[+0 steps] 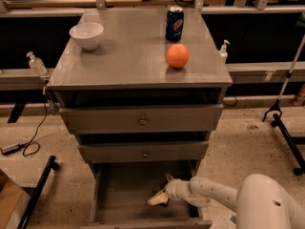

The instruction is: Pick rxbar chocolate from bottom drawer and place on counter

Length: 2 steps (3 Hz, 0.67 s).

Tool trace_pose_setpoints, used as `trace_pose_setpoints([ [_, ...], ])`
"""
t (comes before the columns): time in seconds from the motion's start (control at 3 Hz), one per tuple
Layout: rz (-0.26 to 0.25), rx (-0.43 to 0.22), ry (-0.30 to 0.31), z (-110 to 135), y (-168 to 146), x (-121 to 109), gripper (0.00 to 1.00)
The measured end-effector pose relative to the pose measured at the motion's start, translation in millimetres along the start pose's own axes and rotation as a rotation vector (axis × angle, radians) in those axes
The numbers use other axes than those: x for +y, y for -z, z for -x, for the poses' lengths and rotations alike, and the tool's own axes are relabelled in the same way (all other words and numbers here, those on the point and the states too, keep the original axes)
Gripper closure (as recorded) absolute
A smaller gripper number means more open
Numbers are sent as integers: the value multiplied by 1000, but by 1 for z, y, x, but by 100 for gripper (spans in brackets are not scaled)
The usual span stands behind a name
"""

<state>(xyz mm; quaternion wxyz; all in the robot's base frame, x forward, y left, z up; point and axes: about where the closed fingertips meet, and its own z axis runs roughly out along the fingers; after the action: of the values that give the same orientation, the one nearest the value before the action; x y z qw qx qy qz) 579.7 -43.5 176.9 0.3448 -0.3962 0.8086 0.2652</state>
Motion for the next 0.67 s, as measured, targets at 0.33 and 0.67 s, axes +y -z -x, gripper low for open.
trace_pose_setpoints([
  [0.33,-15,39,9,-18,-13,-6,0],
  [0.67,-14,56,-9,-41,-26,-9,0],
])
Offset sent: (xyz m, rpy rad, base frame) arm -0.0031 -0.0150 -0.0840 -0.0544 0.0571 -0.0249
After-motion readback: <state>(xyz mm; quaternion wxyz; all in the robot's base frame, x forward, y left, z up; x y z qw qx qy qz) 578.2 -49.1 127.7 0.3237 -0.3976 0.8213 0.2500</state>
